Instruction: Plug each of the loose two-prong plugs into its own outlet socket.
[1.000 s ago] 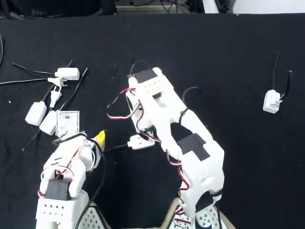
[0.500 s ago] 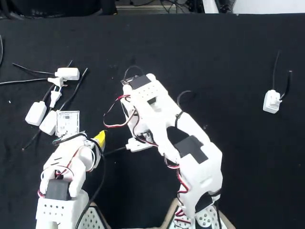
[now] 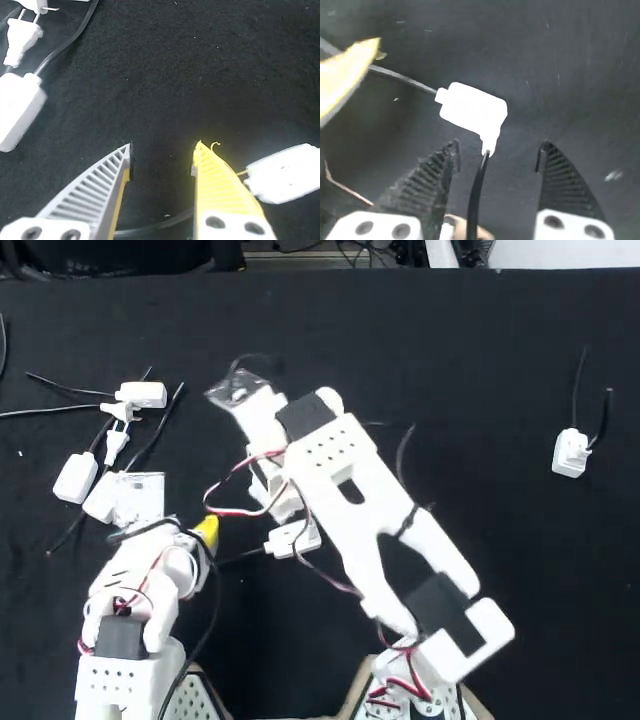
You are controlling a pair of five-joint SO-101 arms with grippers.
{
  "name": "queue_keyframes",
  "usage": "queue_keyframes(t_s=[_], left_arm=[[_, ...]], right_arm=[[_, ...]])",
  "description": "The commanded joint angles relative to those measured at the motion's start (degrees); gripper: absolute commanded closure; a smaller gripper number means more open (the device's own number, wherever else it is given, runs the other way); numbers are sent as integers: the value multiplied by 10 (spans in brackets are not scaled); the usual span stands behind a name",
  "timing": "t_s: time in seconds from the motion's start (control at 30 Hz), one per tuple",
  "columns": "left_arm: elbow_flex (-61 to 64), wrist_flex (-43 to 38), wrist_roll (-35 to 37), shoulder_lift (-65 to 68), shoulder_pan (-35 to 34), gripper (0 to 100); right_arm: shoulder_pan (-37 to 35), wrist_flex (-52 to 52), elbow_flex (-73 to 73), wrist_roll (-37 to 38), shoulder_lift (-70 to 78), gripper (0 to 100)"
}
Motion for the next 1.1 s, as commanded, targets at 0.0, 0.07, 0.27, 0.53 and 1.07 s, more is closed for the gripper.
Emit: queue_keyframes(t_s=[0.0, 0.07, 0.27, 0.53, 1.07], left_arm=[[-45, 0, 2, -4, -62, 795], [-49, -1, 3, -4, -90, 795], [-58, -4, 4, -4, -150, 795], [-73, -4, 64, -4, -235, 795], [-73, -4, 66, -4, -234, 795]], right_arm=[[-24, -11, 1, 178, -48, 762], [-34, -23, 31, 253, -44, 762], [-38, -118, 119, 352, -44, 761], [-39, -145, 199, 416, -43, 727], [-35, -210, 284, 585, -41, 658]])
